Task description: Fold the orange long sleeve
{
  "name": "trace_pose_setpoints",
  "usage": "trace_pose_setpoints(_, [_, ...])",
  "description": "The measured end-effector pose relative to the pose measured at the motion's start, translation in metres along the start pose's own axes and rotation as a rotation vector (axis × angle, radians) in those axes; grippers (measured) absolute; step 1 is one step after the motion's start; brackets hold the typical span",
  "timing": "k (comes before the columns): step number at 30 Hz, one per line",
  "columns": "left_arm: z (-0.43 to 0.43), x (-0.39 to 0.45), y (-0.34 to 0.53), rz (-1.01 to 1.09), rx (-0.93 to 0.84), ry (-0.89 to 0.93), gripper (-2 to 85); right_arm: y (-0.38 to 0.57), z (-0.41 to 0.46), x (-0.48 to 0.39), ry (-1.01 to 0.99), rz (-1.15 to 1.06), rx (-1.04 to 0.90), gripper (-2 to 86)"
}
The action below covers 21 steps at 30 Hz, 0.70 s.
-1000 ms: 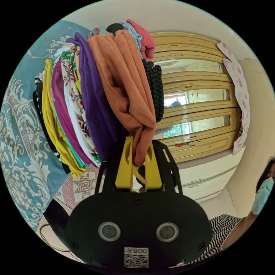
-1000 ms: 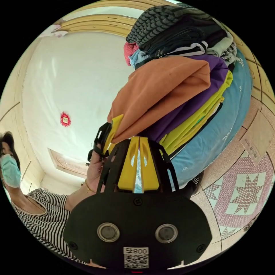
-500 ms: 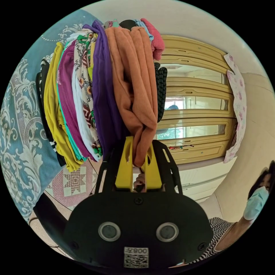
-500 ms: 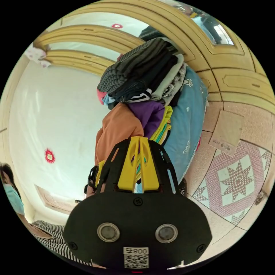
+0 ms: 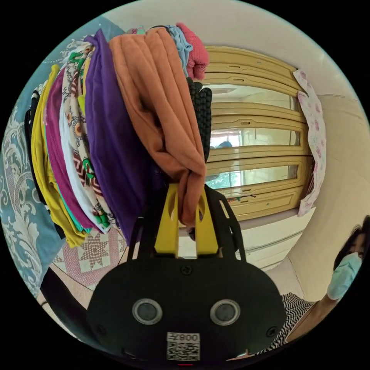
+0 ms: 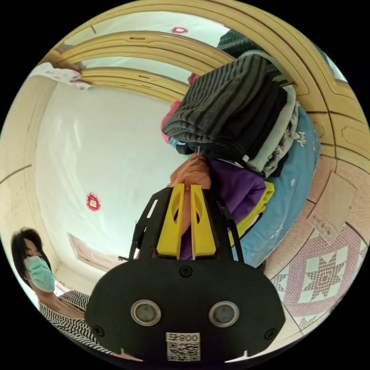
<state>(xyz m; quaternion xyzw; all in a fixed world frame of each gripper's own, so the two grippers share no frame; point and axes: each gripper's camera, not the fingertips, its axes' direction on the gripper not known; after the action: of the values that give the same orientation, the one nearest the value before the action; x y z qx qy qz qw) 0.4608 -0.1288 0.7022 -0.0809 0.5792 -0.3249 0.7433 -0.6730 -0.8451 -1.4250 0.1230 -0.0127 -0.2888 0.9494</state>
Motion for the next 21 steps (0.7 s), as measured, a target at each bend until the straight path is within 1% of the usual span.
trace_pose_setpoints(1, [0.002, -0.007, 0.003, -0.036, -0.034, -0.028, 5.8, 0.001, 0.005, 0.007, 0.042, 0.041, -0.019, 2.4])
trace_pose_setpoints(2, [0.000, -0.012, 0.008, -0.056, -0.037, -0.017, 5.9, 0.007, 0.010, 0.018, 0.061, 0.086, -0.037, 2.3])
trace_pose_setpoints(5, [-0.011, -0.018, 0.020, -0.053, -0.043, 0.004, 6.5, 0.033, 0.017, 0.031, 0.015, 0.157, -0.023, 1.8])
trace_pose_setpoints(7, [-0.019, -0.017, 0.027, -0.038, -0.055, 0.005, 7.1, 0.050, 0.021, 0.024, 0.001, 0.154, 0.000, 1.3])
trace_pose_setpoints(12, [-0.058, -0.008, 0.050, 0.008, -0.053, 0.024, 6.9, 0.095, 0.015, -0.024, 0.015, 0.102, 0.172, 0.3])
trace_pose_setpoints(13, [-0.070, -0.003, 0.055, 0.025, -0.047, -0.001, 6.0, 0.104, 0.023, -0.047, 0.007, 0.038, 0.178, 0.2])
trace_pose_setpoints(15, [-0.088, 0.009, 0.061, 0.081, -0.035, -0.029, 4.2, 0.111, 0.053, -0.089, 0.060, -0.070, 0.107, 0.1])
trace_pose_setpoints(16, [-0.100, 0.019, 0.062, 0.113, -0.012, -0.062, 3.0, 0.114, 0.081, -0.119, 0.088, -0.155, 0.036, 0.1])
trace_pose_setpoints(17, [-0.110, 0.031, 0.060, 0.155, 0.012, -0.087, 1.9, 0.118, 0.113, -0.150, 0.133, -0.241, -0.033, 0.1])
trace_pose_setpoints(18, [-0.114, 0.038, 0.057, 0.182, 0.022, -0.100, 1.7, 0.121, 0.129, -0.164, 0.170, -0.282, -0.062, 0.1])
trace_pose_setpoints(20, [-0.124, 0.064, 0.044, 0.253, 0.042, -0.179, 0.9, 0.132, 0.197, -0.215, 0.324, -0.422, -0.156, 0.1])
trace_pose_setpoints(21, [-0.126, 0.071, 0.040, 0.277, 0.048, -0.199, 0.7, 0.135, 0.213, -0.225, 0.350, -0.444, -0.178, 0.1])
